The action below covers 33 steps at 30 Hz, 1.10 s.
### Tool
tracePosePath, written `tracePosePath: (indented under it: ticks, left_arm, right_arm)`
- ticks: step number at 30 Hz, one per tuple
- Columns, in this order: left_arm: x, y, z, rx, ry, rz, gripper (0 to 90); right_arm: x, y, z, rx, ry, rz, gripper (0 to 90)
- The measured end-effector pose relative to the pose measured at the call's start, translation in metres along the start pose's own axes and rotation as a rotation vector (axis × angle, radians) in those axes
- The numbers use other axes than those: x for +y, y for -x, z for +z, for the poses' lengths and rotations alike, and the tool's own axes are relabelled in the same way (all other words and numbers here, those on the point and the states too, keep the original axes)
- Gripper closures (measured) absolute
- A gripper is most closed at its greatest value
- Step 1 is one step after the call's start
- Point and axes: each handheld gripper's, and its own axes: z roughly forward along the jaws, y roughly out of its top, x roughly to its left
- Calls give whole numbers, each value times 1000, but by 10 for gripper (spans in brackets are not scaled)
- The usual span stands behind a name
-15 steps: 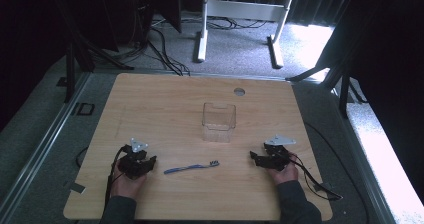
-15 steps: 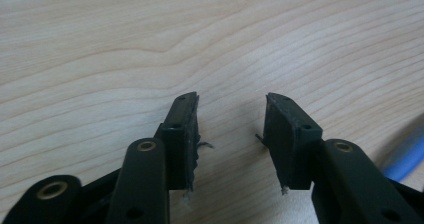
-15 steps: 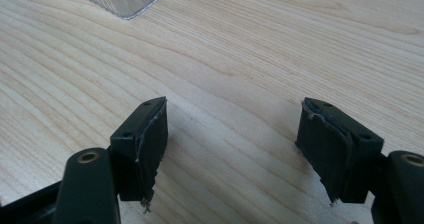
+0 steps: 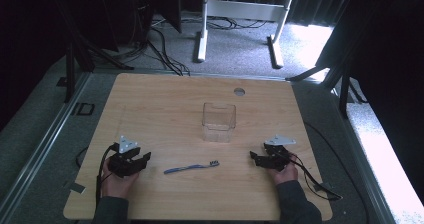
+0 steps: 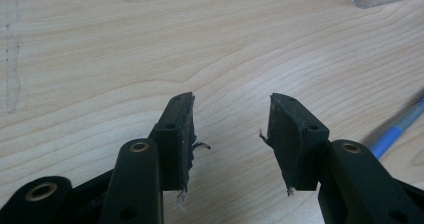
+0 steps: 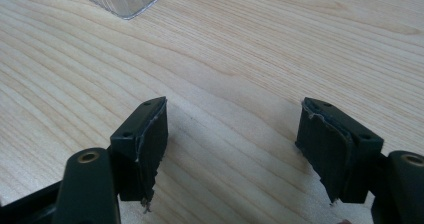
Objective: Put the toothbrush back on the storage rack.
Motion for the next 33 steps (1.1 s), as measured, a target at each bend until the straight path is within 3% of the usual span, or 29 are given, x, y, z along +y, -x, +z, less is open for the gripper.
tracePosePath:
  ticks: [26, 33]
  left_arm:
    - [37, -6, -27, -55, 57, 77, 521]
    - [41, -5, -32, -92, 79, 110, 521]
  right_arm:
    - [0, 0, 0, 0, 0, 1, 280]
    - [0, 0, 0, 0, 0, 1, 280]
